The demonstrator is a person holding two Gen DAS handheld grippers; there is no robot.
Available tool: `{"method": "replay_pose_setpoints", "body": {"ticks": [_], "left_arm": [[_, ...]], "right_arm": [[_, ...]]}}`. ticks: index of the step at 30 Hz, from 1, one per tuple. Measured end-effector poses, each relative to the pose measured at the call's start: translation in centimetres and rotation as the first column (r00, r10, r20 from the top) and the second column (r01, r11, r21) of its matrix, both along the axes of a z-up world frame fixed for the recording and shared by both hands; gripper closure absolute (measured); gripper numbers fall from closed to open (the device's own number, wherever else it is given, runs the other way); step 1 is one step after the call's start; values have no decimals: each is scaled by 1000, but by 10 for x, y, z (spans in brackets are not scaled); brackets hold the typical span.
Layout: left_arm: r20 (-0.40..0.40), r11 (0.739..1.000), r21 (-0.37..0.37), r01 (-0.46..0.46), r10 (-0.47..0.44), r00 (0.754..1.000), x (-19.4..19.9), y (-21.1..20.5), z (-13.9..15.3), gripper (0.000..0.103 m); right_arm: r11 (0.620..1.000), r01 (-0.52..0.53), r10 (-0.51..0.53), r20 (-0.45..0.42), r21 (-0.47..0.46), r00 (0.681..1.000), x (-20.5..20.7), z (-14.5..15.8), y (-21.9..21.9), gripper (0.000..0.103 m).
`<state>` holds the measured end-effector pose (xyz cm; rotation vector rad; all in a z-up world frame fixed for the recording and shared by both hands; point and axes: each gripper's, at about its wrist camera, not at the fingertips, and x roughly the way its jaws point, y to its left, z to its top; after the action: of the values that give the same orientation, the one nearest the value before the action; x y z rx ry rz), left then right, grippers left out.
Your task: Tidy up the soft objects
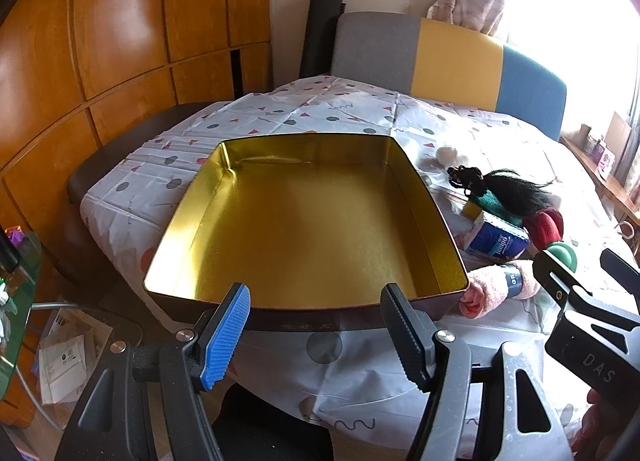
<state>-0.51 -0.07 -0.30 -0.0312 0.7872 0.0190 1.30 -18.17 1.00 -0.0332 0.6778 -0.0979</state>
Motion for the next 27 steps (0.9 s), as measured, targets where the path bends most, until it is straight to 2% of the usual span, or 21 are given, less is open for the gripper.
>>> {"method": "replay_pose_setpoints", "body": {"ticks": [4, 7, 14, 15, 19, 20, 23, 27], "left_arm": [[-1, 998, -19, 67, -67, 998, 2, -5, 2, 33], [-10, 986, -46, 157, -158, 987, 6, -13, 5, 28], [-70, 922, 8, 387, -385, 920, 21, -56, 8, 28], [-68, 909, 16, 416, -414, 908, 23, -63, 8, 28], [-92, 831, 48, 554, -549, 831, 29, -94, 9, 28], [-109, 804, 55, 593, -585, 804, 32, -104, 6, 28], [-166, 745, 71, 663, -646, 745, 39, -125, -4, 28], [-251, 656, 152, 739, -698, 671, 50, -158, -21, 28]], "right_arm": [[1000, -2, 2, -8, -4, 1000, 1, -3, -6, 0], [1000, -10, 11, -25, 21, 1000, 4, -4, -19, 0], [995, 38, -32, -76, 87, 997, 9, -1, -86, 0], [993, 54, -44, -93, 103, 995, 10, -1, -102, 0], [982, 125, -108, -125, 145, 986, 12, -6, -158, 0], [978, 143, -124, -128, 150, 984, 12, -8, -169, 0], [963, 186, -163, -128, 194, 978, 8, -17, -203, 0], [929, 262, -223, -170, 263, 960, 6, -29, -230, 0]]}}
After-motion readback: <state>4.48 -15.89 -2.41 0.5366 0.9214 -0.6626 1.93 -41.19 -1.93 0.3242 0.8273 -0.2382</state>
